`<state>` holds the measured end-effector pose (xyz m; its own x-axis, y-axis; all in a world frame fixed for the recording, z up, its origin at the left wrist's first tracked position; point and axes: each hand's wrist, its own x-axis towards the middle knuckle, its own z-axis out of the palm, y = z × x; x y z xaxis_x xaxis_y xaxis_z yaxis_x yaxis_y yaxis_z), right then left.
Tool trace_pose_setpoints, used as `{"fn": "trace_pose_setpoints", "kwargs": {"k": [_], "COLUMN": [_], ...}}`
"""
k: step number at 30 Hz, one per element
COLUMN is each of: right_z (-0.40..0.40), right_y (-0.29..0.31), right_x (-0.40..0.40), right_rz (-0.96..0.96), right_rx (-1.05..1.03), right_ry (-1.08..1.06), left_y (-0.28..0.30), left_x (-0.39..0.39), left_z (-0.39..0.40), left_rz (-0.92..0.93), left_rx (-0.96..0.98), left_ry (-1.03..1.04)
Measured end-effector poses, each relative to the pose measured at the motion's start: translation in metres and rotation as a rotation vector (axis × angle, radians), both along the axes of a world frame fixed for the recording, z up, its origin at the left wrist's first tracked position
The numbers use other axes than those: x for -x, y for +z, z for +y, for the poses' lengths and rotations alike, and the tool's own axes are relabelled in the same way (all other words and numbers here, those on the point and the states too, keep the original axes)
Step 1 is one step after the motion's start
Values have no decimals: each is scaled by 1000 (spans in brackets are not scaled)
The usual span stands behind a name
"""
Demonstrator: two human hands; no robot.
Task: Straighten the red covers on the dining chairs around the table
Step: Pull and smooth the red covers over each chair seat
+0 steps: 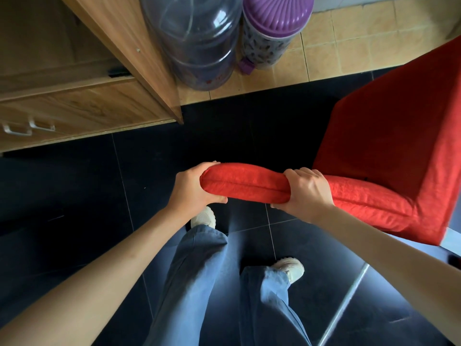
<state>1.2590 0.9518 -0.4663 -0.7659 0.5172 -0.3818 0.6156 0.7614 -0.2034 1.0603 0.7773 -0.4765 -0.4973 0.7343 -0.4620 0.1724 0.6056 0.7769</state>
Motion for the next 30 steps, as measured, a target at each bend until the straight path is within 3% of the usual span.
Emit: {"fn": "trace_pose_setpoints", "kwargs": {"k": [20, 30], "right_z": [36, 28], "right_y": [99, 147], "right_x": [0, -3], "right_rz": [32, 124], "right_rx": [29, 51], "right_ry": [-145, -264], "left_y": [120, 181], "left_x": [25, 29], "left_z": [58, 63], "left_rz": [181, 121], "left_rx": [-68, -137], "left_ry": [-215, -135]}}
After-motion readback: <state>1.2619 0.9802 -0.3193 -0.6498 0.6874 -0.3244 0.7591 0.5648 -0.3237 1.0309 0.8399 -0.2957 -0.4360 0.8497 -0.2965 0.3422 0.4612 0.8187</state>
